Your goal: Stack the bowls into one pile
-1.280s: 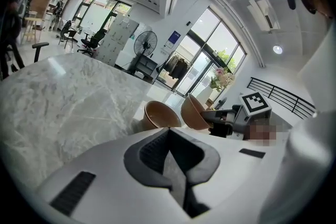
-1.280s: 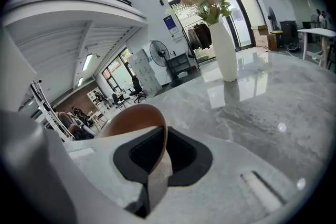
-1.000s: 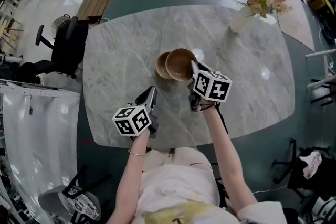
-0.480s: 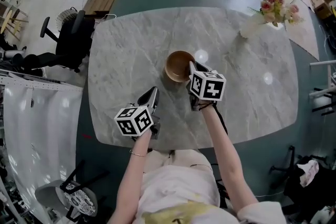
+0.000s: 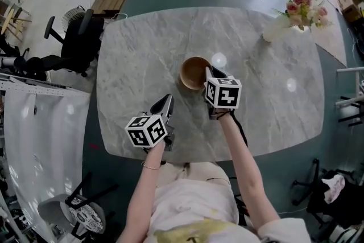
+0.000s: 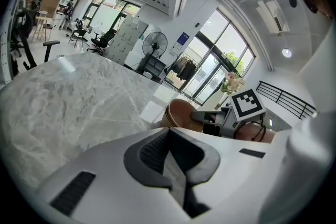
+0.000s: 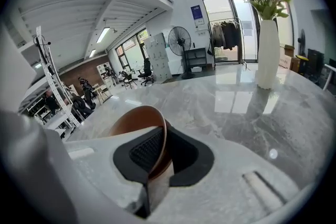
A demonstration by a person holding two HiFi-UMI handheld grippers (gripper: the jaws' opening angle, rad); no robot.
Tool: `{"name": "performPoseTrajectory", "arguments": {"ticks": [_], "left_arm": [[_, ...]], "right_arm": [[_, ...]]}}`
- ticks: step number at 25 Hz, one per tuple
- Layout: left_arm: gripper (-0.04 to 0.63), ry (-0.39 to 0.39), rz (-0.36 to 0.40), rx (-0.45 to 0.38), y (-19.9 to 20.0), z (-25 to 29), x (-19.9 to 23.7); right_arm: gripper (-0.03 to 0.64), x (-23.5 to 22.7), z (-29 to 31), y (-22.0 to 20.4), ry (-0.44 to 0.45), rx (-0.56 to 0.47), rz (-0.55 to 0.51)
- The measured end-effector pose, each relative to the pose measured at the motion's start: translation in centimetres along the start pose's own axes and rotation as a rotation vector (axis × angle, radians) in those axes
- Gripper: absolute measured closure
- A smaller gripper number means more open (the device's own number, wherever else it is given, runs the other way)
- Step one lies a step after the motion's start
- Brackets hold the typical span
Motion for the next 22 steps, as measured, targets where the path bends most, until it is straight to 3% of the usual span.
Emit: {"name": "performPoseTrajectory", "arguments": {"ticks": [12, 18, 22], "left_arm": [[0.595, -0.003, -0.001, 0.002, -0.16, 0.15, -0.16], [0.595, -0.004, 0.004, -0.006, -0.03, 0.04, -0.38], [0.595, -0.011, 0.016, -0.019, 0.15, -0.12, -0.74]], "right_arm": [[0.566, 0.68, 0.26, -0.04, 0.032, 0.025, -0.087], [0.485, 0.91, -0.04, 0.04, 0.033, 0.013, -0.104], [0.476, 0.72, -0.51, 0.19, 0.039, -0.004, -0.091]]}}
Point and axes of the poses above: the fingertips, and each gripper's own axes: z forward along the fingers, x to its left, y out of its top, the point moved 2 cm from there along -z, backward along the fingers, and after that the axes turned 7 degrees about y, right-handed, at the moved point
